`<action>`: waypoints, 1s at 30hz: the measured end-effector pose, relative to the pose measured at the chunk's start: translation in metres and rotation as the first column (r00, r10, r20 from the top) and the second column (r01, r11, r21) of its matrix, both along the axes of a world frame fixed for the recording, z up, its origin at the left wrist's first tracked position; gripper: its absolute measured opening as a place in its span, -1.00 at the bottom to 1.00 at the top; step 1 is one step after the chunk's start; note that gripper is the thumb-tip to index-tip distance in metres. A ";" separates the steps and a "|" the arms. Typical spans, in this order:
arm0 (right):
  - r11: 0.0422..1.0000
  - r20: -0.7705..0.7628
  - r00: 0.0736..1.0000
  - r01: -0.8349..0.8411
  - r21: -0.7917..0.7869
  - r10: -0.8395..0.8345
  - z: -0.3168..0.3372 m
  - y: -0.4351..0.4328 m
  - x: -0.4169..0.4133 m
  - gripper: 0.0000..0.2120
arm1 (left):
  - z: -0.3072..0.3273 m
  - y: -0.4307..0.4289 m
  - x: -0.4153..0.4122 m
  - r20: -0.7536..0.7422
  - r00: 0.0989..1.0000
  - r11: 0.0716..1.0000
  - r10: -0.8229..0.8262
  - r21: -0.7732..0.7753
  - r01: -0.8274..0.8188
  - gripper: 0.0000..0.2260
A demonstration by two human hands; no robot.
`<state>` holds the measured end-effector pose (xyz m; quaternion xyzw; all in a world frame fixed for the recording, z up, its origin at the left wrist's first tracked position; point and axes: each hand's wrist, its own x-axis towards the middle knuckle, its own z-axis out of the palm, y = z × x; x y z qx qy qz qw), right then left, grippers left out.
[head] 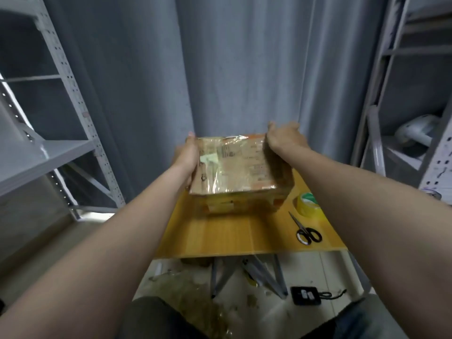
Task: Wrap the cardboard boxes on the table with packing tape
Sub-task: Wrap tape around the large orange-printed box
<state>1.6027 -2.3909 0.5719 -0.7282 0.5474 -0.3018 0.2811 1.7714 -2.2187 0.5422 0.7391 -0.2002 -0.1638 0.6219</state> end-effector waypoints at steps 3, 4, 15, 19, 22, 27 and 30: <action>1.000 0.083 0.997 -0.003 0.002 0.003 -0.014 0.013 -0.022 -0.42 | -0.016 0.015 -0.012 -0.026 0.997 0.992 0.077 -0.094 -0.080 -0.34; 1.000 0.095 0.995 0.011 -0.020 -0.009 -0.027 0.021 -0.028 -0.49 | -0.025 0.020 -0.018 -0.060 0.993 0.991 0.097 -0.087 -0.102 -0.33; 0.984 0.386 0.916 0.037 0.177 -0.104 -0.160 0.087 -0.069 -0.63 | -0.121 0.063 -0.068 -0.009 0.986 0.980 0.166 0.115 -0.164 -0.78; 0.918 0.430 0.892 -0.046 0.394 -0.140 -0.161 0.094 -0.067 -0.41 | -0.114 0.067 -0.077 -0.151 0.978 0.989 0.143 0.067 -0.135 -0.74; 0.923 0.491 0.850 -0.015 0.384 -0.191 -0.155 0.098 -0.066 -0.46 | -0.102 0.069 -0.089 -0.273 0.951 0.985 0.145 -0.048 -0.164 -0.89; 0.966 0.624 0.749 0.084 0.246 -0.224 -0.136 0.092 -0.076 -0.55 | -0.073 0.052 -0.109 -0.073 0.978 0.962 0.193 -0.182 -0.204 -0.89; 0.967 0.719 0.647 0.137 0.216 -0.252 -0.107 0.066 -0.086 -0.57 | -0.046 0.023 -0.115 0.076 0.996 0.971 0.056 -0.236 -0.036 -0.88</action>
